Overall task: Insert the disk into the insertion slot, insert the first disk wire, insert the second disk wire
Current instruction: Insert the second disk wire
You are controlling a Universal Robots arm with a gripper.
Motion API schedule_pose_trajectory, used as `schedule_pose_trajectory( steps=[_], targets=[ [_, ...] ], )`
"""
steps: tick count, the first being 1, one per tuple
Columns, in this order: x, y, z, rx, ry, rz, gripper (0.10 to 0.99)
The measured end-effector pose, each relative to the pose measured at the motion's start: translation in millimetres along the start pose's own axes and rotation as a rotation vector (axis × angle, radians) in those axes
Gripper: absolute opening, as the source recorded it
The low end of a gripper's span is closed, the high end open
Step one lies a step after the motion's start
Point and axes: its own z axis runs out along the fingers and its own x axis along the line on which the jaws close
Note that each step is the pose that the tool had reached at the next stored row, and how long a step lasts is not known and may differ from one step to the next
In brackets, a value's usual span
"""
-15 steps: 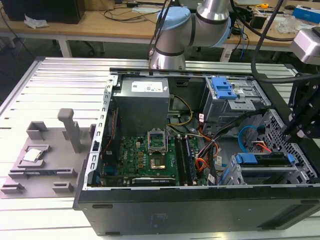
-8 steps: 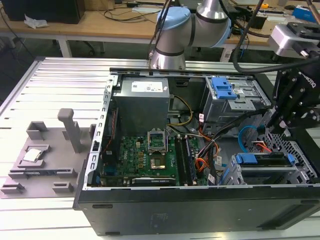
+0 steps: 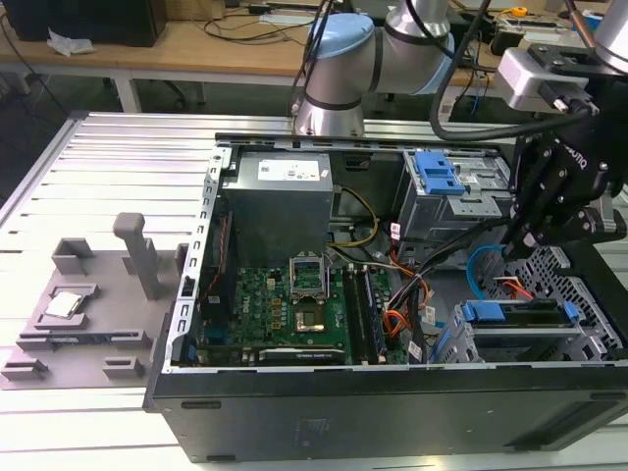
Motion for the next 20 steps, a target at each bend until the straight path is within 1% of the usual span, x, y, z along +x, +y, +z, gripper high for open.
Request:
schedule_pose_trajectory(
  steps=[1, 2, 5, 9, 10, 12, 20],
  targets=[
    [0.3, 0.9, 0.8, 0.000, 0.0007, -0.021, 0.239],
    [0.5, 2.2, 1.3, 0.000, 0.0012, -0.030, 0.239],
    [0.8, 7.6, 2.4, 0.000, 0.0019, -0.042, 0.239],
    [0.8, 7.5, 2.3, 0.000, 0.0021, -0.043, 0.239],
    [0.8, 7.6, 2.4, 0.000, 0.0021, -0.043, 0.224],
    [0.8, 7.6, 2.3, 0.000, 0.0022, -0.043, 0.106],
    [0.8, 7.6, 2.4, 0.000, 0.0021, -0.044, 0.106]
  ],
)
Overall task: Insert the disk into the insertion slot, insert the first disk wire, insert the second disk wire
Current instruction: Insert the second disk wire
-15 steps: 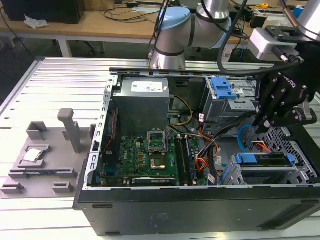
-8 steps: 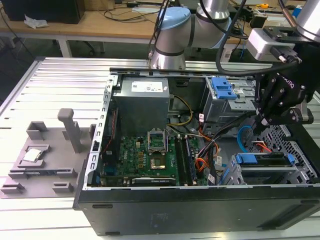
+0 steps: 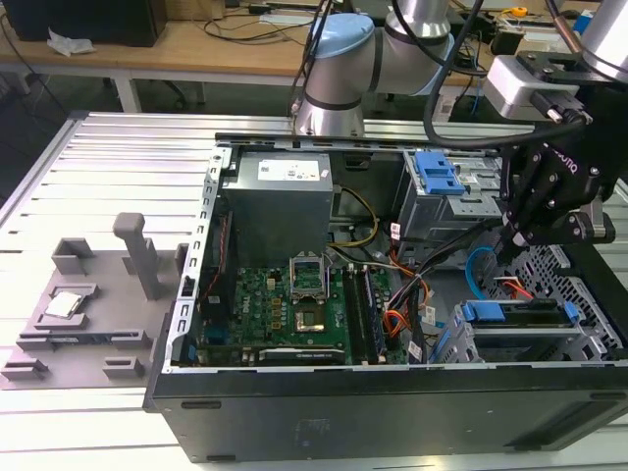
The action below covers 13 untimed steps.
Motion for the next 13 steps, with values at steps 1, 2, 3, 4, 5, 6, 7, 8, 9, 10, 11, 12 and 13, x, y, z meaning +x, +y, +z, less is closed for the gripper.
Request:
schedule_pose_trajectory(
  steps=[1, 2, 3, 4, 5, 6, 7, 8, 9, 10, 11, 12, 13],
  targets=[
    [0.0, 0.0, 0.0, 0.000, 0.0001, 0.000, 0.114],
    [0.0, 0.0, 0.0, 0.000, 0.0001, 0.000, 0.173],
    [0.0, 0.0, 0.0, 0.000, 0.0001, 0.000, 0.173],
    [0.0, 0.1, 0.0, 0.000, 0.0002, 0.000, 0.243],
    [-0.1, 0.4, 0.1, 0.000, 0.0008, 0.000, 0.243],
    [-0.1, 1.0, 0.1, 0.000, 0.0061, 0.000, 0.243],
    [-0.1, 1.0, 0.3, -0.001, 0.0192, -0.001, 0.243],
    [-0.1, 1.0, 0.4, -0.001, 0.0285, -0.001, 0.243],
    [-0.1, 1.1, 0.5, -0.002, 0.0479, -0.004, 0.243],
    [-0.1, 1.1, 0.6, -0.003, 0.0611, -0.006, 0.243],
    [-0.1, 1.1, 1.0, -0.003, 0.0695, -0.008, 0.243],
    [0.0, 1.1, 1.9, -0.003, 0.0716, -0.010, 0.243],
    [-0.1, 1.0, 3.9, -0.003, 0.0717, -0.010, 0.243]
  ],
)
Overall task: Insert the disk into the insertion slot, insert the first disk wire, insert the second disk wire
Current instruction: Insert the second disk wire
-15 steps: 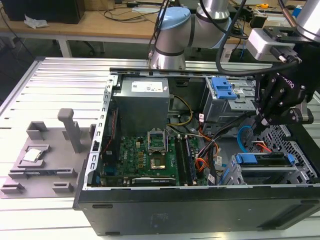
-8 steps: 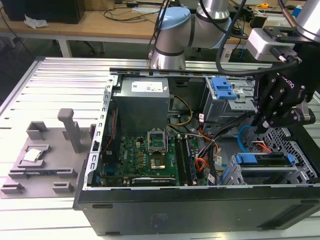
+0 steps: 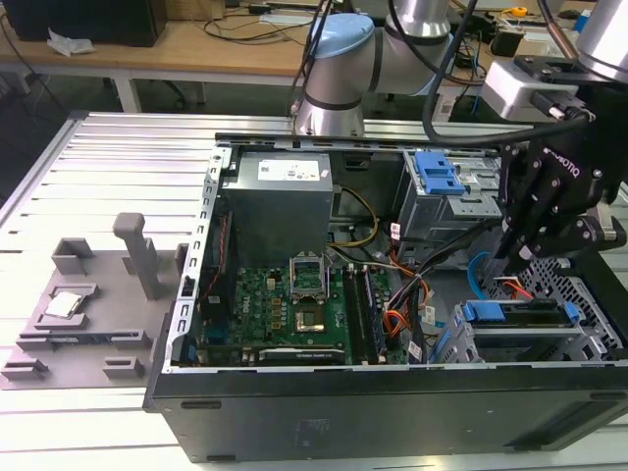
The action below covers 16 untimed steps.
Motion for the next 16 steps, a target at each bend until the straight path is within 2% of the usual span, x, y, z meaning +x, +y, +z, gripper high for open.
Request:
schedule_pose_trajectory(
  steps=[4, 5, 6, 10, 11, 12, 14, 15, 16],
  targets=[
    [-0.1, -0.1, 1.3, 0.000, 0.0005, -0.007, 0.243],
    [-0.1, -0.1, 1.3, 0.001, 0.0006, -0.010, 0.227],
    [-0.1, -0.1, 1.3, 0.001, 0.0006, -0.011, 0.165],
    [1.0, 0.0, 1.5, 0.001, 0.0008, -0.017, 0.161],
    [12.4, 0.7, 2.2, 0.001, 0.0009, -0.017, 0.161],
    [25.8, 1.3, 3.7, 0.001, -0.0039, -0.017, 0.161],
    [29.6, 1.5, 4.6, 0.003, -0.0207, -0.017, 0.161],
    [31.5, 1.6, 5.1, 0.004, -0.0400, -0.016, 0.161],
    [32.3, 1.6, 5.5, 0.004, -0.0498, -0.015, 0.161]
  ],
)
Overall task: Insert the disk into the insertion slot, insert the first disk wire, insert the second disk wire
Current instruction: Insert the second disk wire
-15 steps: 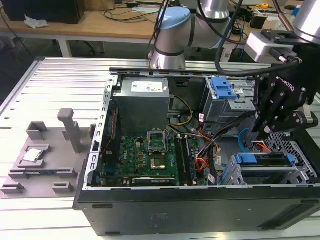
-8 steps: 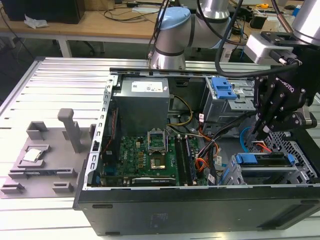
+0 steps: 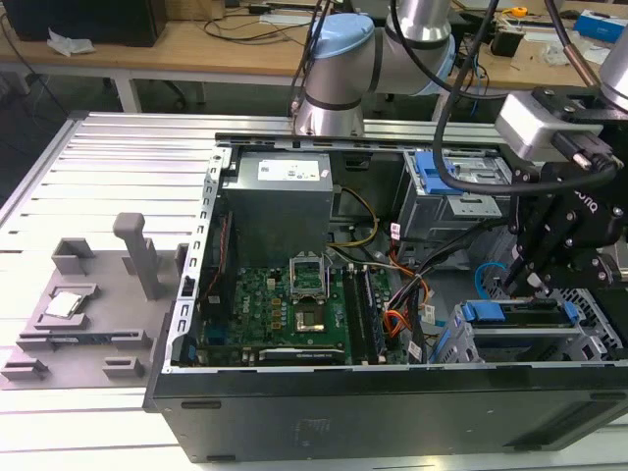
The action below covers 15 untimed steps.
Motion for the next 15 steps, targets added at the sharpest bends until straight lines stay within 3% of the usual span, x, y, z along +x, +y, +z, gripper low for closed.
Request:
schedule_pose_trajectory(
  steps=[2, 15],
  targets=[
    [1.1, -0.4, 1.4, 0.001, -0.0114, 0.004, 0.161],
    [2.0, -15.7, 17.2, -0.002, -0.0125, 0.023, 0.161]
  ],
)
